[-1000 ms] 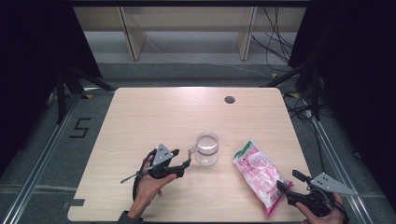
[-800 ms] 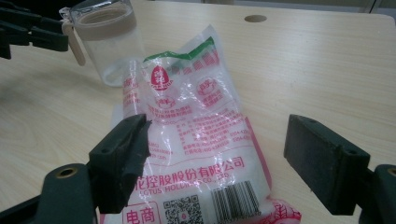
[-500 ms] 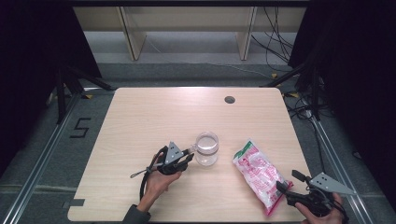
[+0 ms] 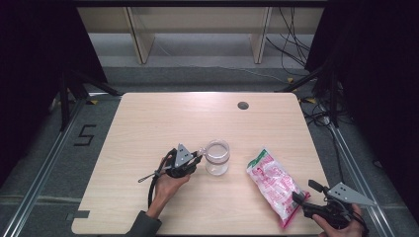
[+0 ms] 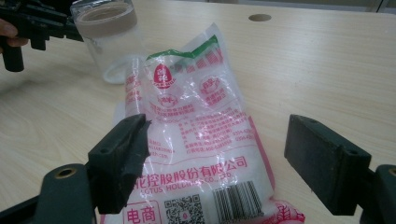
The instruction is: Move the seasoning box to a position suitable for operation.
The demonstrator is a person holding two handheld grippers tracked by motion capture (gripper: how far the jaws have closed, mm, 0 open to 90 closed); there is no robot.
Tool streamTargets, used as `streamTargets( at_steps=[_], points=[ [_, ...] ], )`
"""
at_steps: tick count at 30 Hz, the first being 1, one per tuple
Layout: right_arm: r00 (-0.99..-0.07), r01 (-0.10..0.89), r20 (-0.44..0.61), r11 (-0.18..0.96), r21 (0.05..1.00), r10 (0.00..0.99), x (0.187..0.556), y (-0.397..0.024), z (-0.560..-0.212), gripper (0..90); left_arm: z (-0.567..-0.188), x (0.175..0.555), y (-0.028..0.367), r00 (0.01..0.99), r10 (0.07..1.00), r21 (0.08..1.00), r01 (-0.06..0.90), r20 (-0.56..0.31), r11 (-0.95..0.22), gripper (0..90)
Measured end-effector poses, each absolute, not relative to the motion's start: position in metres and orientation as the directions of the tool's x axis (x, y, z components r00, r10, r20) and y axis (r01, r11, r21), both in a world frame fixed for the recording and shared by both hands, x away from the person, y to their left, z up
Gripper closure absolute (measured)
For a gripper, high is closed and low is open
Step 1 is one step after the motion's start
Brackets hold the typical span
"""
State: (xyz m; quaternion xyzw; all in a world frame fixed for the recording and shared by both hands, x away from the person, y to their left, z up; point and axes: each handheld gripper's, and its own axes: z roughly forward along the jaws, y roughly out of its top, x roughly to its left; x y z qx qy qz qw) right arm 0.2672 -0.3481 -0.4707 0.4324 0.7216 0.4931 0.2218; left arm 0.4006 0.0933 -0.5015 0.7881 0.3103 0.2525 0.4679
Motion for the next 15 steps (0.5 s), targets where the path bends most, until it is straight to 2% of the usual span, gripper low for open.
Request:
streamTargets(
  at_steps=[4,10,15],
  points=[
    [-0.530,0.394,0.092,0.149,0.907,0.843,0.2681,-0.3489,-0.4713,22.5,-0.5013,0.4024,0.0938,0.683,0.720,0.893,0.240,0.124,-0.381,76.3],
    [-0.515,0.443,0.145,0.117,0.889,0.845,0.2655,-0.3482,-0.4712,22.5,-0.5012,0.4028,0.0919,0.678,0.727,0.894,0.250,0.113,-0.371,77.2],
    [-0.517,0.439,0.138,0.123,0.890,0.845,0.2661,-0.3481,-0.4717,22.5,-0.5006,0.3989,0.0902,0.687,0.716,0.892,0.239,0.124,-0.384,77.1]
  ],
)
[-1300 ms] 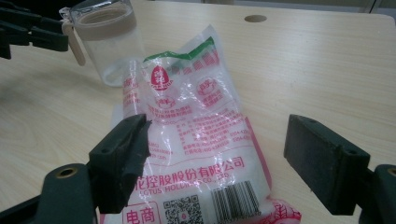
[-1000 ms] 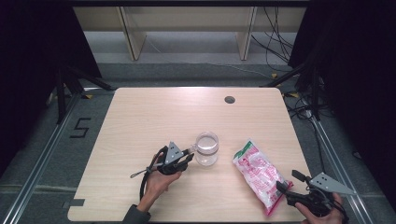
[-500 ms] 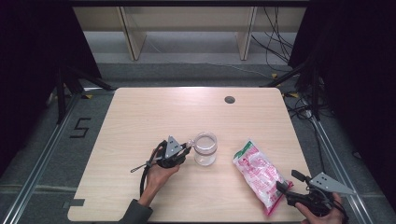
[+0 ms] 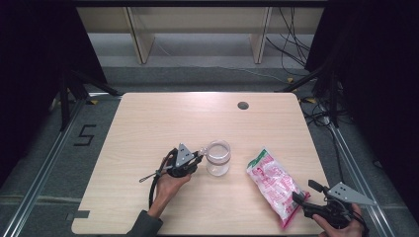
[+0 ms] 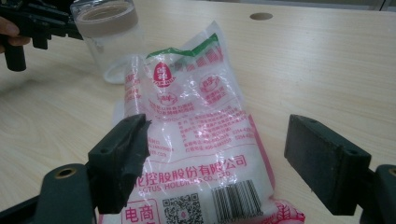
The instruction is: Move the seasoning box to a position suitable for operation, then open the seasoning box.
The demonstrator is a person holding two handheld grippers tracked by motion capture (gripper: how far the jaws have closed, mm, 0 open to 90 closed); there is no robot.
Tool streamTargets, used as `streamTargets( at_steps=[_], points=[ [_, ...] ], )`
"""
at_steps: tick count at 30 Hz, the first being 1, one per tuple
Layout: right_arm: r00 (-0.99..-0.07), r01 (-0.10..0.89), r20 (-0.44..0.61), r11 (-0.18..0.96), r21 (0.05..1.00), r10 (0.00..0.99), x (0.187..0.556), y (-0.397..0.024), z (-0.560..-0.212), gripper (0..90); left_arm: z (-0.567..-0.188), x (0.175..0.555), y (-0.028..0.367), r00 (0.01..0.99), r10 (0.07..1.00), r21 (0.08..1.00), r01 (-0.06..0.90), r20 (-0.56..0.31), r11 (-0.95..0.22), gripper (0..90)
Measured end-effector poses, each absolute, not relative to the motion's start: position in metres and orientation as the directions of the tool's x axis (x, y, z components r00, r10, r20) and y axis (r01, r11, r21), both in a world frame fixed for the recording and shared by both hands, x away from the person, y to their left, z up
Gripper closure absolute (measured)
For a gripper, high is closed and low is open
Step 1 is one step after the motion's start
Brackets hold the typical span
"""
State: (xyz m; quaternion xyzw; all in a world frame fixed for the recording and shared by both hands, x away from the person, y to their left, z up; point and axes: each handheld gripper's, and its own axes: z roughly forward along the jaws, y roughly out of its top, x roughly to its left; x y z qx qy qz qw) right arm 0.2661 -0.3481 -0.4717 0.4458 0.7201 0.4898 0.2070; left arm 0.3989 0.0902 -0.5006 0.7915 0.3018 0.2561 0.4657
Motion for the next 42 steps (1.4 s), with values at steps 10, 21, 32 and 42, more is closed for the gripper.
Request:
streamTargets(
  at_steps=[10,21,32,42],
  points=[
    [-0.517,0.439,0.141,0.121,0.890,0.844,0.266,-0.348,-0.471,22.7,-0.499,0.391,0.084,0.687,0.720,0.889,0.266,0.097,-0.374,76.7],
    [-0.525,0.416,0.114,0.138,0.899,0.843,0.266,-0.347,-0.471,22.7,-0.494,0.384,0.088,0.692,0.710,0.884,0.246,0.128,-0.398,59.2],
    [-0.528,0.397,0.133,0.105,0.912,0.838,0.267,-0.344,-0.471,23.1,-0.467,0.371,0.104,0.703,0.711,0.909,0.285,0.017,-0.304,37.0],
    [-0.525,0.374,0.115,0.107,0.921,0.843,0.268,-0.345,-0.469,15.6,-0.446,0.373,0.106,0.735,0.678,0.951,0.188,0.031,-0.247,81.2]
  ],
)
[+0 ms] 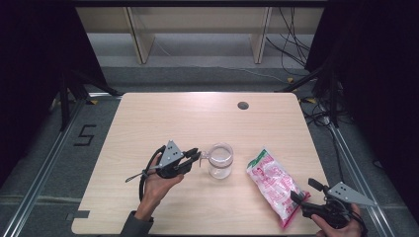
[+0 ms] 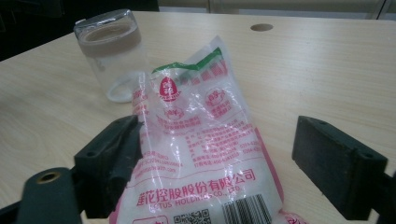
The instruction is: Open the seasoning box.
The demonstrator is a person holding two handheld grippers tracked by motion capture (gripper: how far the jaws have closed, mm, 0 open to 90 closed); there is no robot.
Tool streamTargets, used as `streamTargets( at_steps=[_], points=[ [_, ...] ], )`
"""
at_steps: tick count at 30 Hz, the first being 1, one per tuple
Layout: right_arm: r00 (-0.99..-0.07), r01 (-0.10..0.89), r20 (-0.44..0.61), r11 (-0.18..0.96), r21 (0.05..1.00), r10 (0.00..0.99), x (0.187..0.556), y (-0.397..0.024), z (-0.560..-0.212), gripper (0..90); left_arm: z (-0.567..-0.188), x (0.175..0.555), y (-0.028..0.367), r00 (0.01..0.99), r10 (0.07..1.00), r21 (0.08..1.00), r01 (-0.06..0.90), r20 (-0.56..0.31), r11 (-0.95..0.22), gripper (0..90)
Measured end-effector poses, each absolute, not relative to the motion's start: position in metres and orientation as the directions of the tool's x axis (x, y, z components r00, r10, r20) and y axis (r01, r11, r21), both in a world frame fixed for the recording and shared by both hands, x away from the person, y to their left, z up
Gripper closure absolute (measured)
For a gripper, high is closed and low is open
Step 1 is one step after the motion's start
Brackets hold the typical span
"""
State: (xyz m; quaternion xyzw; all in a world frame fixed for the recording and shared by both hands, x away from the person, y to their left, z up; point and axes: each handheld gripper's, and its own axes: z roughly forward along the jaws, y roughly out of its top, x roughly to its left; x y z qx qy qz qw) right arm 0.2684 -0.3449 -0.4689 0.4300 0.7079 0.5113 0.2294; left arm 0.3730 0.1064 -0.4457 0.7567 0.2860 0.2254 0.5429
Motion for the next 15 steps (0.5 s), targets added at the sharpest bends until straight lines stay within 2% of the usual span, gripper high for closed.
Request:
streamTargets(
  at_steps=[3,4,5,9,10,14,15],
  points=[
    [-0.516,0.382,0.116,0.107,0.918,0.849,0.268,-0.344,-0.468,15.5,-0.444,0.376,0.103,0.736,0.676,0.951,0.183,0.035,-0.249,85.9],
    [-0.509,0.410,0.154,0.081,0.908,0.847,0.265,-0.340,-0.467,15.4,-0.444,0.378,0.100,0.738,0.674,0.949,0.188,0.034,-0.253,88.2],
    [-0.517,0.387,0.122,0.104,0.916,0.847,0.266,-0.341,-0.467,15.5,-0.444,0.378,0.100,0.738,0.674,0.949,0.188,0.034,-0.253,89.1],
    [-0.519,0.387,0.136,0.091,0.917,0.844,0.266,-0.338,-0.466,15.7,-0.445,0.383,0.095,0.744,0.668,0.946,0.197,0.028,-0.258,89.3],
    [-0.538,0.361,0.102,0.120,0.925,0.837,0.268,-0.338,-0.467,16.2,-0.446,0.385,0.094,0.742,0.670,0.943,0.205,0.025,-0.262,89.3],
    [-0.537,0.376,0.118,0.111,0.920,0.836,0.266,-0.337,-0.465,20.9,-0.450,0.390,0.092,0.741,0.671,0.938,0.218,0.022,-0.271,89.3],
    [-0.553,0.343,0.087,0.131,0.930,0.829,0.268,-0.338,-0.466,21.5,-0.450,0.390,0.092,0.741,0.671,0.938,0.218,0.022,-0.271,89.2]
  ],
)
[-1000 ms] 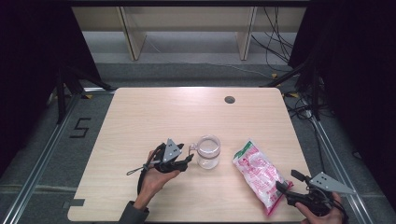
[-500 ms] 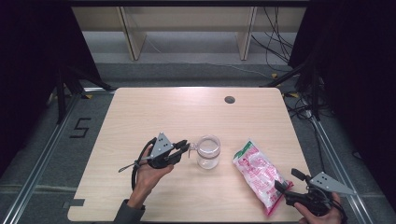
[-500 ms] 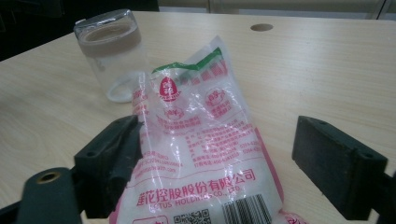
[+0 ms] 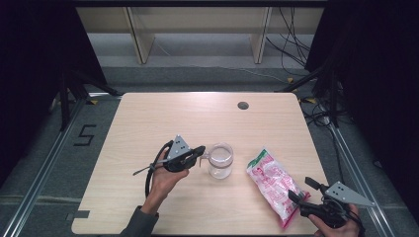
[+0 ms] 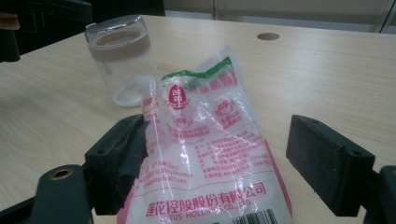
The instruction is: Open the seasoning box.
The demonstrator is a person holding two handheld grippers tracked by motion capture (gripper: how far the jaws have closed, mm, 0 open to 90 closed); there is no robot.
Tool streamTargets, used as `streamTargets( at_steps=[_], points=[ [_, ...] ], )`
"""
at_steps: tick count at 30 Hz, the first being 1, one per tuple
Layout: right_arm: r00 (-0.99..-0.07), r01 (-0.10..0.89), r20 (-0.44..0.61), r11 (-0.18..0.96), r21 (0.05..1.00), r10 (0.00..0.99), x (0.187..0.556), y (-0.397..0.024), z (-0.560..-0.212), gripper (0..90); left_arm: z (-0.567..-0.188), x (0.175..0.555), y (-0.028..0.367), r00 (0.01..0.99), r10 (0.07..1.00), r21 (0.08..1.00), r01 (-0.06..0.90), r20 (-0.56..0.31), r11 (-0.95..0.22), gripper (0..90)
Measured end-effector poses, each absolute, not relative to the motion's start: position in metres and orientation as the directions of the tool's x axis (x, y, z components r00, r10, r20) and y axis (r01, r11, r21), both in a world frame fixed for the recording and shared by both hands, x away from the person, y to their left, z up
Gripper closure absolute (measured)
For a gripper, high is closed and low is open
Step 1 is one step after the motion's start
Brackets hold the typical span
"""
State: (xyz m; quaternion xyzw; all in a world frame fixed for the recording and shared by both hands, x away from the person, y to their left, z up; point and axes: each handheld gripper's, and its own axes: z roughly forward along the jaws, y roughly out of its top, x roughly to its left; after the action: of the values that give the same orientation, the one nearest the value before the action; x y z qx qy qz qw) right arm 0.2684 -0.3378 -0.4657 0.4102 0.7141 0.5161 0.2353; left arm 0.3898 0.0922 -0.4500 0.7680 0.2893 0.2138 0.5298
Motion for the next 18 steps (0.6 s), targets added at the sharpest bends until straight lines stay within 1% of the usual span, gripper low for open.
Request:
streamTargets(
  at_steps=[2,3,4,6,7,8,9,10,11,12,13,14,15,16,17,18],
  points=[
    [-0.550,0.345,0.095,0.122,0.931,0.830,0.268,-0.337,-0.465,22.4,-0.452,0.391,0.091,0.743,0.669,0.937,0.222,0.017,-0.271,89.3],
    [-0.554,0.333,0.076,0.137,0.933,0.829,0.269,-0.336,-0.463,23.5,-0.452,0.392,0.091,0.746,0.666,0.936,0.216,0.026,-0.278,89.2],
    [-0.548,0.350,0.108,0.110,0.930,0.829,0.268,-0.333,-0.462,24.2,-0.452,0.392,0.091,0.746,0.666,0.936,0.216,0.026,-0.278,89.2],
    [-0.558,0.360,0.103,0.128,0.924,0.824,0.268,-0.333,-0.461,25.3,-0.452,0.391,0.090,0.744,0.668,0.936,0.219,0.024,-0.277,89.2],
    [-0.566,0.307,0.053,0.150,0.940,0.822,0.271,-0.333,-0.461,27.0,-0.452,0.391,0.090,0.745,0.666,0.936,0.217,0.026,-0.279,89.2],
    [-0.568,0.323,0.086,0.126,0.938,0.819,0.271,-0.329,-0.459,29.6,-0.452,0.391,0.091,0.746,0.666,0.935,0.218,0.025,-0.279,89.2],
    [-0.591,0.308,0.055,0.162,0.938,0.805,0.275,-0.325,-0.456,31.5,-0.453,0.391,0.091,0.743,0.669,0.935,0.223,0.020,-0.275,89.2],
    [-0.591,0.308,0.055,0.162,0.938,0.805,0.275,-0.325,-0.456,31.5,-0.453,0.391,0.091,0.743,0.669,0.935,0.223,0.020,-0.275,89.2],
    [-0.603,0.315,0.071,0.155,0.936,0.795,0.277,-0.318,-0.453,34.4,-0.453,0.391,0.091,0.743,0.669,0.935,0.223,0.021,-0.276,89.2],
    [-0.603,0.315,0.071,0.155,0.936,0.795,0.277,-0.318,-0.453,34.4,-0.453,0.391,0.091,0.743,0.669,0.935,0.223,0.021,-0.276,89.2],
    [-0.622,0.314,0.073,0.163,0.935,0.779,0.281,-0.309,-0.450,39.9,-0.453,0.391,0.091,0.742,0.670,0.935,0.222,0.022,-0.277,89.2],
    [-0.631,0.320,0.086,0.157,0.934,0.771,0.282,-0.305,-0.448,42.5,-0.453,0.391,0.091,0.742,0.670,0.935,0.222,0.022,-0.277,89.2],
    [-0.639,0.343,0.106,0.159,0.926,0.762,0.283,-0.297,-0.446,44.1,-0.453,0.391,0.091,0.742,0.670,0.936,0.223,0.018,-0.272,89.2],
    [-0.639,0.343,0.106,0.159,0.926,0.762,0.283,-0.297,-0.446,44.1,-0.453,0.391,0.091,0.742,0.670,0.936,0.223,0.018,-0.272,89.2],
    [-0.655,0.319,0.084,0.174,0.932,0.751,0.290,-0.287,-0.445,49.5,-0.453,0.391,0.091,0.743,0.669,0.936,0.221,0.021,-0.275,89.2],
    [-0.655,0.319,0.084,0.174,0.932,0.751,0.290,-0.287,-0.445,49.5,-0.453,0.391,0.091,0.743,0.669,0.936,0.221,0.021,-0.275,89.2]
  ],
)
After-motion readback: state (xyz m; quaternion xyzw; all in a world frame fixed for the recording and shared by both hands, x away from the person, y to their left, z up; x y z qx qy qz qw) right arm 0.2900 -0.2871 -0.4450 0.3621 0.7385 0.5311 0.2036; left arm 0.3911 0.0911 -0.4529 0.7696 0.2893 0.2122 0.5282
